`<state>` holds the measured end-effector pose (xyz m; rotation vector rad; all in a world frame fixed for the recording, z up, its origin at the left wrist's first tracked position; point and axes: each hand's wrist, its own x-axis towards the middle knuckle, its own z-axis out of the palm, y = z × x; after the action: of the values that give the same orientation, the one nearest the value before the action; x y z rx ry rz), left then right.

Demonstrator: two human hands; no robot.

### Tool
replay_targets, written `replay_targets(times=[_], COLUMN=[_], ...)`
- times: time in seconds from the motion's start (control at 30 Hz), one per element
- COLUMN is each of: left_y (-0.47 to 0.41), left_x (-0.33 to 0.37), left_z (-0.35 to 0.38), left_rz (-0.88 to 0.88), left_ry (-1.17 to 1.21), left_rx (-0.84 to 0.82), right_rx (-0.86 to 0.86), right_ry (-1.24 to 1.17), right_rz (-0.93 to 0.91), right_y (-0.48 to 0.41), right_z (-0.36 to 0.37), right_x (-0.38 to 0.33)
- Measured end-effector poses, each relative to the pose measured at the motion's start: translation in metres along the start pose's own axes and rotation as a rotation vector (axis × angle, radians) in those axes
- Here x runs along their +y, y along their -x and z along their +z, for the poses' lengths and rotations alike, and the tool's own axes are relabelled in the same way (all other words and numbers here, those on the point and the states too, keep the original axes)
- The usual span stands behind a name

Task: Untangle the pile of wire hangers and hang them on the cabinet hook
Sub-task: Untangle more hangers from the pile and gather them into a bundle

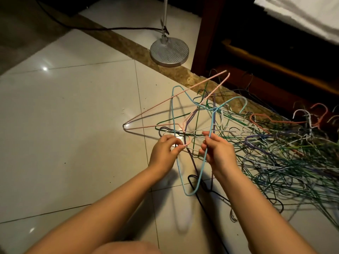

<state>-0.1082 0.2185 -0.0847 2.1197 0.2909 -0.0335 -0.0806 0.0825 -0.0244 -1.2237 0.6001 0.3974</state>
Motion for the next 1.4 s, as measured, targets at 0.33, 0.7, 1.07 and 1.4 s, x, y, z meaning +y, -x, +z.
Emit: replay_targets(times=[0.33,0.7,1.07,1.4], left_y=[-0.002,0.005,0.021,0.034], left_x=[0.061,0.142,0.209,0.286], left_z=[-0.027,-0.062,-0.113,-0.073], left_rz=[0.197,0.179,-0.168,-0.069], left_ry=[-0.041,0.054,0.699,0.551], left_rx=[0.018,0.038,0.056,-0.048], right_rx=[-0.057,-0.245,-0.138,-0.011], right_ry=[-0.24,0.031,0.223,0.441], right_rz=[-0.008,-0.193,-0.554,-0.678], right_y=[0.04,0.112,0.167,0.187], right_z=[-0.012,0.018,-0.004,-0.059], right_x=[-0.058,-0.085,-0.108,-0.129])
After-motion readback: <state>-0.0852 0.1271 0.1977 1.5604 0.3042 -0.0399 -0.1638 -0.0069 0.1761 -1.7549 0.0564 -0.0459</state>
